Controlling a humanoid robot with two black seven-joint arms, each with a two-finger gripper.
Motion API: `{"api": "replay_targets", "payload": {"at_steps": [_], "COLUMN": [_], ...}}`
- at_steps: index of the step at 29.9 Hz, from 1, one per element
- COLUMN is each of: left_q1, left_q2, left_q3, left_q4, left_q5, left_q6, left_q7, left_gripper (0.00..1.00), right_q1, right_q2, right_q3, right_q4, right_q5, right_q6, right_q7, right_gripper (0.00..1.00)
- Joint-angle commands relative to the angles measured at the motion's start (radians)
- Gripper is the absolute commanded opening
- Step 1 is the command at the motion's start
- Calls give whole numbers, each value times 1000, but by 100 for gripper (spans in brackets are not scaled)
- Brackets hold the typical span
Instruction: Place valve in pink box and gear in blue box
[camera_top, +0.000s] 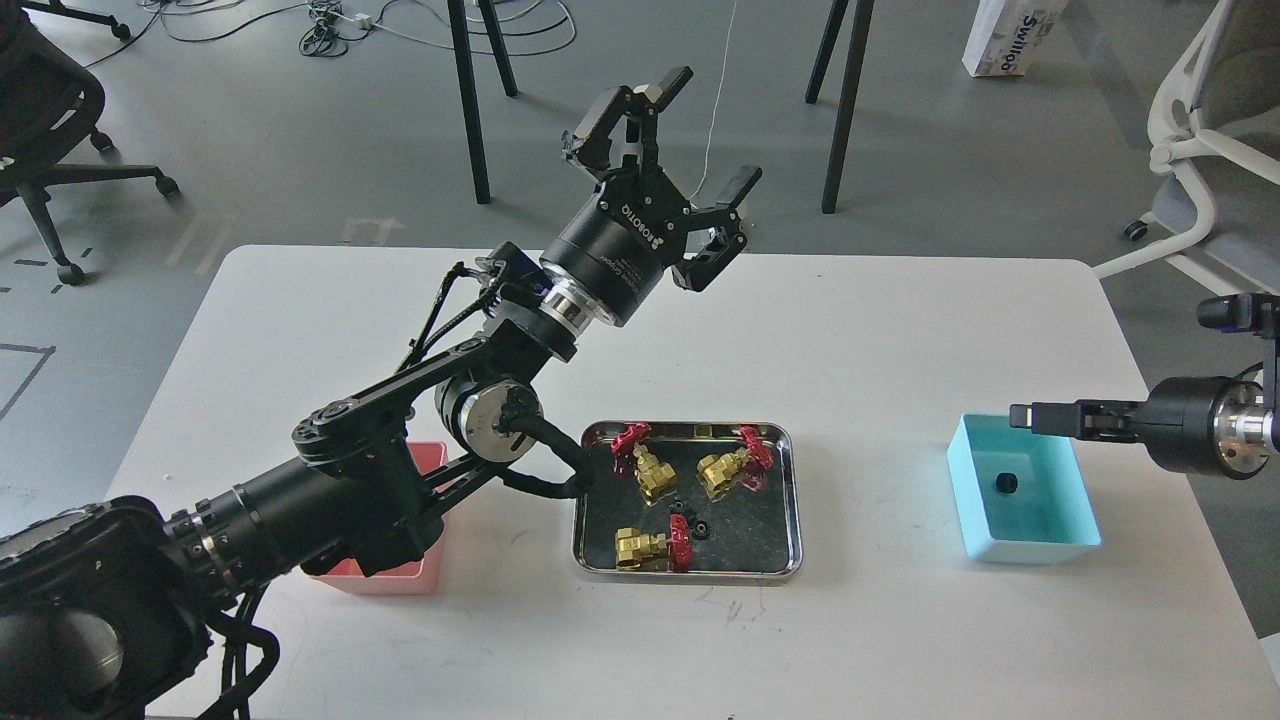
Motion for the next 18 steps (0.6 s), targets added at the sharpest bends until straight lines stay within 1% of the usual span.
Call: {"api": "replay_targets", "payload": {"at_steps": [1, 3, 6, 8, 9, 10, 11, 12, 14, 15, 18], "left_q1": [0, -6, -38, -90, -118, -135, -146, -146, -141, -137, -111], "left_q2": [14, 41, 138, 207, 242, 271, 296, 305, 304, 304, 296], "left_q3": [-1, -14, -26, -35, -41, -49, -67, -92, -144, -162, -181], "left_q4": [-1, -1, -1, 1, 8, 27, 62, 101, 164, 186, 212], "left_q5": [23, 23, 23, 21, 13, 12, 7, -6, -60, -89, -154], "left_q6": [-2, -5, -29, -97, -152, -207, -282, -291, -291, -291, -291], "left_q7": [0, 0, 0, 0, 0, 0, 0, 0, 0, 0, 0], "left_gripper": [99, 99, 99, 99, 99, 99, 99, 99, 99, 99, 99], "right_q1": [1, 1, 0, -2, 0, 0, -2, -2, -14, -28, -75], "right_q2": [-1, -1, 5, 33, 54, 73, 96, 117, 155, 175, 249], "right_q3": [84, 190, 354, 457, 497, 527, 552, 561, 555, 554, 568], "right_q4": [11, 14, 3, -12, -35, -55, -75, -92, -128, -144, -165], "right_q5": [87, 285, 656, 917, 1050, 1154, 1272, 1371, 1480, 1493, 1491], "right_q6": [-11, -21, -18, -14, -8, 3, 24, 56, 156, 193, 193], "right_q7": [1, 2, 5, 8, 11, 27, 56, 91, 142, 152, 160], "right_gripper": [98, 98, 98, 98, 98, 99, 99, 99, 99, 99, 99]}}
